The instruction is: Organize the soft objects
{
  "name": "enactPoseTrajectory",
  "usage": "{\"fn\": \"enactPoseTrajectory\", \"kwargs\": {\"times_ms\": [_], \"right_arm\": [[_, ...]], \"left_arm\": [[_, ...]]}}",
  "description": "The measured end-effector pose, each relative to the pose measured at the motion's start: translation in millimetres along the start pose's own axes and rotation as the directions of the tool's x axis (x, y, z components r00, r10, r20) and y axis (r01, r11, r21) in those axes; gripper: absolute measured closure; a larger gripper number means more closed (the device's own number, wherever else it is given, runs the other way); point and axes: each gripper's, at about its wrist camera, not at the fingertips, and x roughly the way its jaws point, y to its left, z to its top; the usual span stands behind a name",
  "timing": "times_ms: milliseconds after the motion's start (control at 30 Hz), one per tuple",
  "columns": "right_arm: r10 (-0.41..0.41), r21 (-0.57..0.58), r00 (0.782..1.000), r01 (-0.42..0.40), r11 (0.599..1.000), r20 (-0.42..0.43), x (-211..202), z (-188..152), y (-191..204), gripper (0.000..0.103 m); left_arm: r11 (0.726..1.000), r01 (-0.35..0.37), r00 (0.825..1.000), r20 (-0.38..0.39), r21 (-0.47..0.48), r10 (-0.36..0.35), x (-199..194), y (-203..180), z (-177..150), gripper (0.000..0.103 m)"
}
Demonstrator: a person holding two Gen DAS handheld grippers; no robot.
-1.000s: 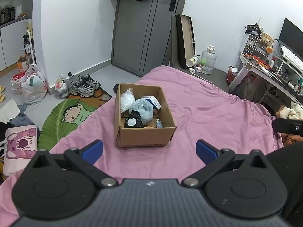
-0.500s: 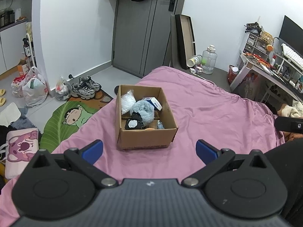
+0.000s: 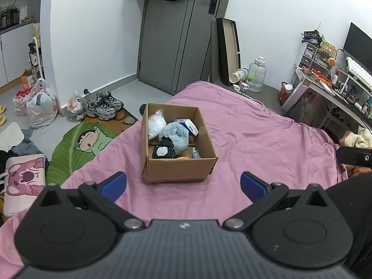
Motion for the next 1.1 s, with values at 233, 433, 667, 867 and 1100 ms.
{"fn": "enactPoseTrajectory", "kwargs": {"times_ms": [233, 433, 667, 867, 1100], "right_arm": [[0.006, 0.005, 1.0, -0.006, 1.0, 0.003, -0.8, -1.4, 0.9, 0.0], [0.008, 0.001, 1.0, -0.008, 1.0, 0.001, 0.2, -0.6, 2.4, 0.0], [0.008, -0.009, 1.0, -0.008, 1.0, 0.005, 0.2, -0.8, 3.1, 0.0], [0.018, -0.008, 1.0, -0.018, 1.0, 0.007, 2.0, -2.0, 3.2, 0.0], [0.026, -0.011, 1.0, -0.026, 1.0, 0.0, 4.5, -0.1, 2.8, 0.0]], "left_arm": [[1.0, 0.003, 1.0, 0.001, -0.014, -0.003, -0.2, -0.1, 1.1, 0.0], [1.0, 0.004, 1.0, 0.002, -0.019, -0.003, -0.4, -0.3, 1.9, 0.0], [1.0, -0.005, 1.0, 0.005, -0.015, 0.005, -1.5, -1.4, 1.5, 0.0], [1.0, -0.006, 1.0, 0.005, -0.021, 0.006, -0.8, -0.8, 0.1, 0.0], [1.0, -0.006, 1.0, 0.008, -0.018, 0.006, -1.3, -0.4, -0.4, 0.0]]}}
